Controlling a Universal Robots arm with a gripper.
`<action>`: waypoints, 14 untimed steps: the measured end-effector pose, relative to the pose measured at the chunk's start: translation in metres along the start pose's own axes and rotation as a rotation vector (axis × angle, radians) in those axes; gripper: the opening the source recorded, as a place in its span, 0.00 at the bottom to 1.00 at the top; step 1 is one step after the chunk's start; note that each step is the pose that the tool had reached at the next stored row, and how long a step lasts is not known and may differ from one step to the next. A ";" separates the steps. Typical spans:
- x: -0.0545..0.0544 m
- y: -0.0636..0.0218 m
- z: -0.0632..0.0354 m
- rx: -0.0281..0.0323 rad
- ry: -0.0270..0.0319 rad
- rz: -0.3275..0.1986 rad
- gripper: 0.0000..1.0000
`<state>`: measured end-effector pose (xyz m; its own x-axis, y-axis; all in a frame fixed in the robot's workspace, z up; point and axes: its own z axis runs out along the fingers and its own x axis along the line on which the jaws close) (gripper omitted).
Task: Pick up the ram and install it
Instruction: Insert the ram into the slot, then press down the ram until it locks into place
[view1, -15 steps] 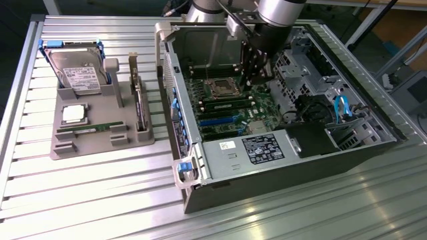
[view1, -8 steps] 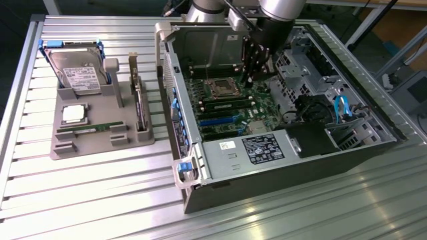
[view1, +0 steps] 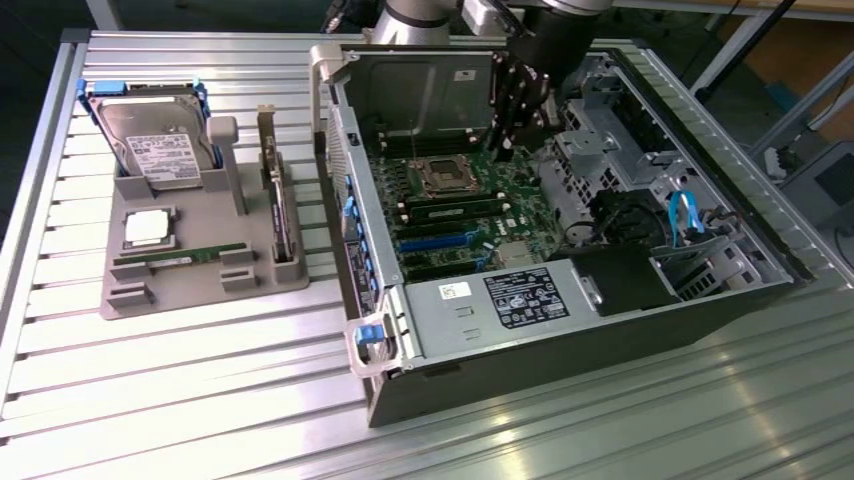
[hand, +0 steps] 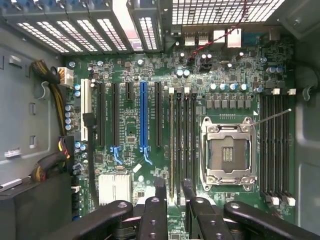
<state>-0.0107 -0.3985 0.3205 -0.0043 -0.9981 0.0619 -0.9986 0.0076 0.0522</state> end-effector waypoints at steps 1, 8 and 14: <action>0.000 0.0002 -0.0031 0.0000 0.0000 0.000 0.25; 0.001 0.0008 -0.0164 0.0001 -0.0019 0.000 0.25; 0.001 0.0009 -0.0164 0.0000 -0.0018 0.000 0.25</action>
<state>-0.0107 -0.3985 0.3370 -0.0043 -0.9982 0.0601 -0.9986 0.0074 0.0522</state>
